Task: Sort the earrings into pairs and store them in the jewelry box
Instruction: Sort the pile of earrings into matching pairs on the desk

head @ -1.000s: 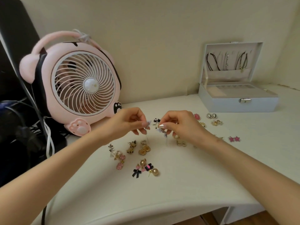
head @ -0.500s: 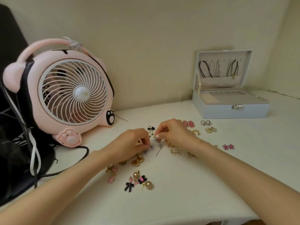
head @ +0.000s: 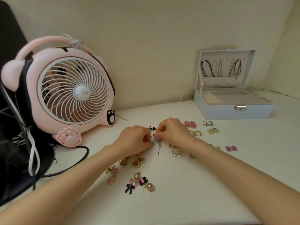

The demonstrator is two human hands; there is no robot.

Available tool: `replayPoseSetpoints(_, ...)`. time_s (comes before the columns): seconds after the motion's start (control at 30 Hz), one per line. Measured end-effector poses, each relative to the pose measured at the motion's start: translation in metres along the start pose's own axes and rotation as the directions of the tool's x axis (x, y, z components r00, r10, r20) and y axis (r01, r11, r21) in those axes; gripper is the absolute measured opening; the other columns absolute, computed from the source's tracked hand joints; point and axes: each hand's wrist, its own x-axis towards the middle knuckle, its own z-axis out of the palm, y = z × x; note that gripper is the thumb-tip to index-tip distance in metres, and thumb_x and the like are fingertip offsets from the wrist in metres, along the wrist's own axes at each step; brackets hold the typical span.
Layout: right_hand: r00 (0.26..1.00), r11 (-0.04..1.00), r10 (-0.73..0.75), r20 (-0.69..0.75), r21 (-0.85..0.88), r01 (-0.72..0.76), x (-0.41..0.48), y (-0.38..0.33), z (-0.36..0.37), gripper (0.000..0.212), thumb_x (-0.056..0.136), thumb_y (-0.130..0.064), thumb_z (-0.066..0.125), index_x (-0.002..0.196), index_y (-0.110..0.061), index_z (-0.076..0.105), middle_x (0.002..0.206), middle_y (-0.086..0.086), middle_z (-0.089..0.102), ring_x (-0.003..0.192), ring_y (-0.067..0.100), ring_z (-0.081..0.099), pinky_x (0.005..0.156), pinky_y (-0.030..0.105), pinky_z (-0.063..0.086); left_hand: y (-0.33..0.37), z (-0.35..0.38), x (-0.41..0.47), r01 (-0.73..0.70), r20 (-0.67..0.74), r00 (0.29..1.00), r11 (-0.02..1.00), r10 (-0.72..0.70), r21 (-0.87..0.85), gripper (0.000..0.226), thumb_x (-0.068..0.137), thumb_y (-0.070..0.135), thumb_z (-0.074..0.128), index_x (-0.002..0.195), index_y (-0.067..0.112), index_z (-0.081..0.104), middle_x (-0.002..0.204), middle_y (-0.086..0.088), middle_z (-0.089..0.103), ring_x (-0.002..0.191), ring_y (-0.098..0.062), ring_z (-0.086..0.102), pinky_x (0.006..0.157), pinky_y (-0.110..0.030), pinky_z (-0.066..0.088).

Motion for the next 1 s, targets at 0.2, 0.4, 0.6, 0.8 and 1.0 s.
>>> replayPoseSetpoints(0.2,1.0,0.995,0.009,-0.017,-0.096,-0.011,0.003,-0.005,0.002,0.003,0.079,-0.022,0.068,0.078,-0.022,0.071,0.084,-0.004,0.071,0.087,0.016,0.063,0.059,0.025,0.035,0.003,0.003,0.009,0.148,0.017,0.989,0.989,-0.148,0.017,0.025,0.087,0.044,0.054,0.078,0.02,0.051,0.079,0.006,0.057,0.076,-0.016,0.051,0.059,-0.026,0.033)
replayPoseSetpoints(0.4,0.999,0.987,0.009,-0.032,-0.158,-0.014,0.004,-0.008,0.003,0.005,0.08,-0.021,0.066,0.082,-0.021,0.071,0.091,-0.003,0.07,0.087,0.018,0.063,0.055,0.024,0.033,0.004,0.007,0.013,0.232,0.036,0.972,0.97,-0.23,-0.073,0.033,0.086,0.05,0.054,0.077,0.019,0.055,0.08,0.003,0.063,0.076,-0.016,0.054,0.064,-0.027,0.038)
replayPoseSetpoints(0.6,0.996,0.982,-0.038,-0.075,-0.186,0.023,-0.007,-0.008,-0.009,0.013,0.084,-0.019,0.061,0.093,-0.025,0.069,0.098,-0.005,0.067,0.093,0.017,0.061,0.068,0.027,0.039,-0.005,-0.003,0.003,0.199,0.007,0.98,0.97,-0.199,-0.139,0.023,0.09,0.04,0.052,0.089,0.018,0.061,0.088,0.005,0.063,0.082,-0.016,0.055,0.066,-0.027,0.039)
replayPoseSetpoints(0.8,0.973,0.914,-0.208,0.1,-0.334,0.229,-0.038,-0.012,-0.019,0.022,0.087,-0.02,0.057,0.1,-0.032,0.072,0.098,-0.01,0.064,0.096,0.013,0.054,0.071,0.026,0.034,-0.011,-0.016,-0.021,-0.072,0.048,0.996,0.994,0.076,-0.076,0.013,0.084,0.036,0.062,0.093,0.028,0.063,0.079,0.019,0.048,0.083,-0.008,0.043,0.071,-0.025,0.036)
replayPoseSetpoints(1.0,0.952,0.864,-0.284,0.117,-0.4,0.307,-0.056,-0.003,-0.004,0.036,0.094,-0.011,0.048,0.118,-0.031,0.065,0.104,-0.002,0.054,0.104,0.02,0.044,0.071,0.026,0.028,-0.007,-0.013,-0.038,-0.124,-0.004,0.992,0.989,0.125,0.078,0.025,0.093,0.04,0.047,0.111,0.037,0.065,0.099,0.011,0.056,0.092,-0.011,0.043,0.076,-0.026,0.032)
